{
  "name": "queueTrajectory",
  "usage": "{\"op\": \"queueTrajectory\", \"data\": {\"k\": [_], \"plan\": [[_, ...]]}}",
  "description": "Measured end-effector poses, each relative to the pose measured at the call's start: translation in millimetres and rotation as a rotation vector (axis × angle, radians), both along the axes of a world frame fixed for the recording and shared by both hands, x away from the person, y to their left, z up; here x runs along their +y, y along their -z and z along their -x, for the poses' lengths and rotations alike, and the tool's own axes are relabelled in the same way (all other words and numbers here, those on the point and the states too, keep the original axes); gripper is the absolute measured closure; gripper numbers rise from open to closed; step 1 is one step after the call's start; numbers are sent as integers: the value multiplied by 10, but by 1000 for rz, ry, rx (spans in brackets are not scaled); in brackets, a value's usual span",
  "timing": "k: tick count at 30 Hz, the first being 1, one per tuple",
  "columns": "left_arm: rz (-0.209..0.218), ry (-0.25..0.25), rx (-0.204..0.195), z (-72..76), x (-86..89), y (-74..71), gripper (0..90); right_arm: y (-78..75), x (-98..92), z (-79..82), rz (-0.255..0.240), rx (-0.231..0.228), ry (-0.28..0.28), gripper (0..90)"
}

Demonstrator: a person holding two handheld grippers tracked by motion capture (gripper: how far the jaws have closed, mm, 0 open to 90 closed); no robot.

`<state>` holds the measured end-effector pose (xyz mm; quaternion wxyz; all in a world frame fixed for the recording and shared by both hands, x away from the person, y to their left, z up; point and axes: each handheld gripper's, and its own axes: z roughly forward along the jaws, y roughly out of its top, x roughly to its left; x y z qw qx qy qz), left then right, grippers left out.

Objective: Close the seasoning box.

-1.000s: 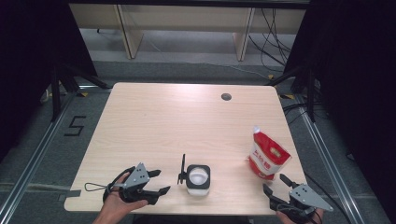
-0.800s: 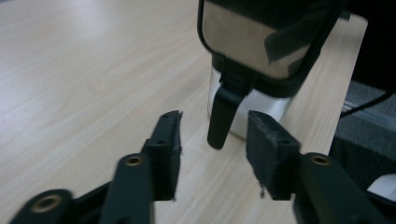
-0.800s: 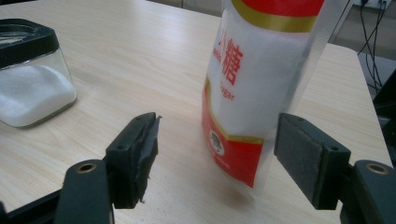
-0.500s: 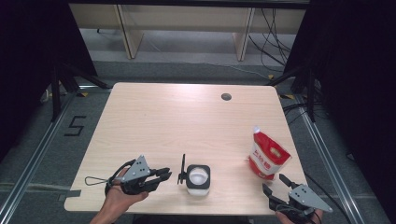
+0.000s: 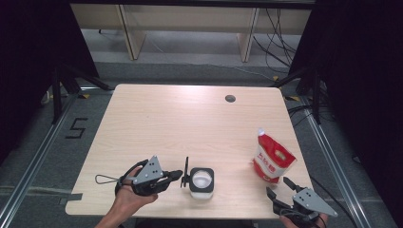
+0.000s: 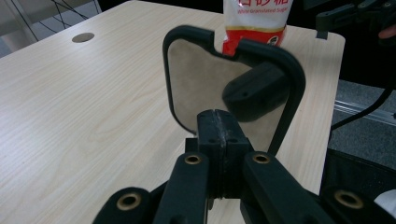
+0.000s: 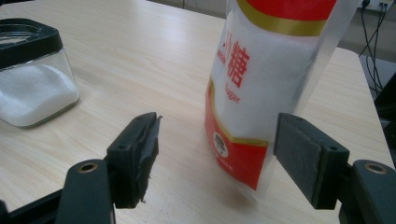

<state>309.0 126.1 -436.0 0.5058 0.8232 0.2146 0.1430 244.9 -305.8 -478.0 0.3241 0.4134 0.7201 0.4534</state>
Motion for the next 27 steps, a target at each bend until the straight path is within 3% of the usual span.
{"op": "queueTrajectory", "data": {"k": [3, 12, 13, 16, 17, 27], "plan": [[2, 14, -7, -13, -9, -30, 891, -6, 16, 26, -17, 29, 12, 320], [5, 18, -16, -2, -50, -92, 891, -6, 28, 20, -15, 25, 10, 320], [-1, 24, -23, -6, -51, -97, 891, -5, 18, 5, -2, 3, 5, 320], [-10, 33, -28, -6, -72, -108, 891, -7, 26, 11, -11, 16, 4, 320], [2, 26, -15, 7, -93, -104, 891, -7, 26, 10, -9, 13, 5, 320], [-28, 76, -22, 2, -237, -86, 891, -13, 20, 0, 13, -8, -4, 320]]}}
